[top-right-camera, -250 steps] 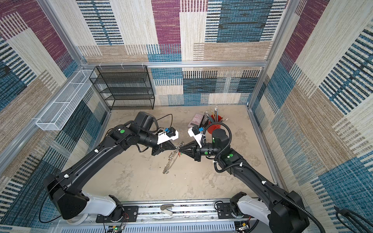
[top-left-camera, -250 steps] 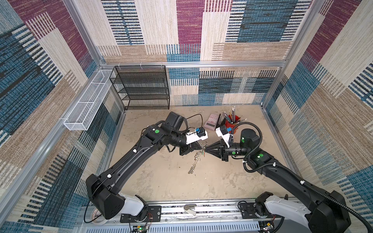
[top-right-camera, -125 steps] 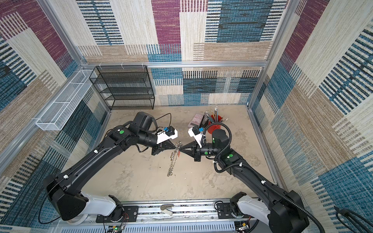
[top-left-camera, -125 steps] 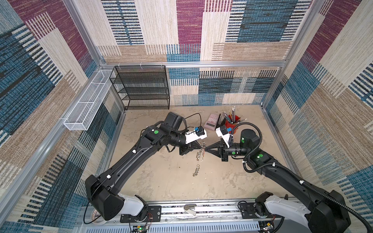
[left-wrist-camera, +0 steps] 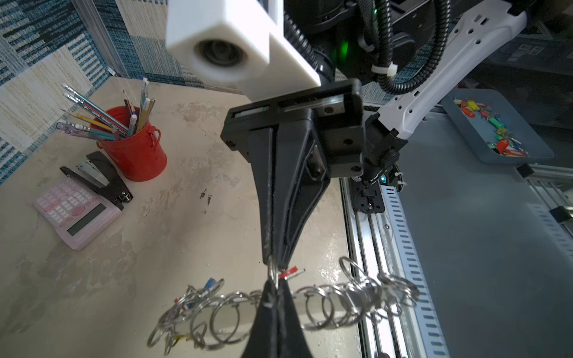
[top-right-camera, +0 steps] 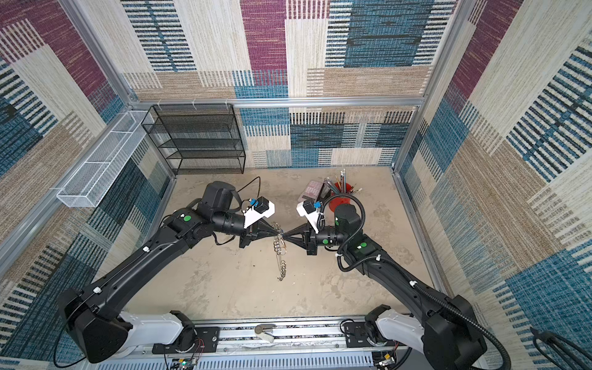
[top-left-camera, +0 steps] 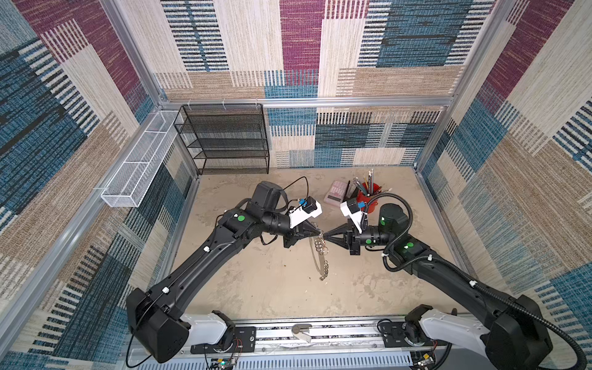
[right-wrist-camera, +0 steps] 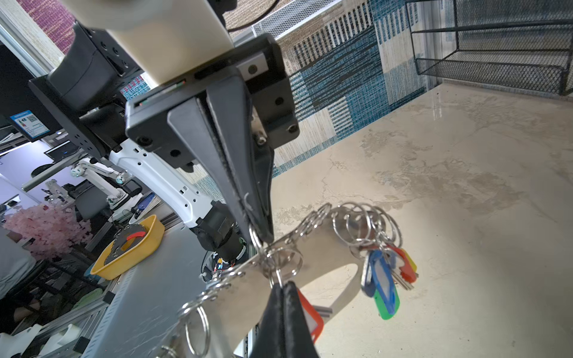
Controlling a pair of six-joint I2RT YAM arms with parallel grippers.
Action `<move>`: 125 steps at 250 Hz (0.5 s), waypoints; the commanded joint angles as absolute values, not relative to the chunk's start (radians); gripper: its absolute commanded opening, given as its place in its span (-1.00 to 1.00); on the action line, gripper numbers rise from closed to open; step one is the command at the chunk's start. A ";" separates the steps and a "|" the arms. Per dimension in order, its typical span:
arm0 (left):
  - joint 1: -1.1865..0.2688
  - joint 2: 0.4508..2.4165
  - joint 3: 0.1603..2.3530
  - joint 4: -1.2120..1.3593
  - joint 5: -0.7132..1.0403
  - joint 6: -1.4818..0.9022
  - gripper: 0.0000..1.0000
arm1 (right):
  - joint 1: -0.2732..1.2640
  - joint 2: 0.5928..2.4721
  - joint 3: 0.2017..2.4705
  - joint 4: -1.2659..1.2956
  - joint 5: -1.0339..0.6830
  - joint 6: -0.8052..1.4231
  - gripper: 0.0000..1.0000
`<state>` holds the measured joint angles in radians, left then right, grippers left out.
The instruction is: Put the keys on the keyring
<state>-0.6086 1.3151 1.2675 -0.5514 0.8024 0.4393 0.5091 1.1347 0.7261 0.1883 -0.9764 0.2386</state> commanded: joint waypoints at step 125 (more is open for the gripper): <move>-0.612 1.265 0.989 0.093 1.029 0.025 -1.00 | 0.514 1.143 0.739 0.230 -0.971 0.257 -1.00</move>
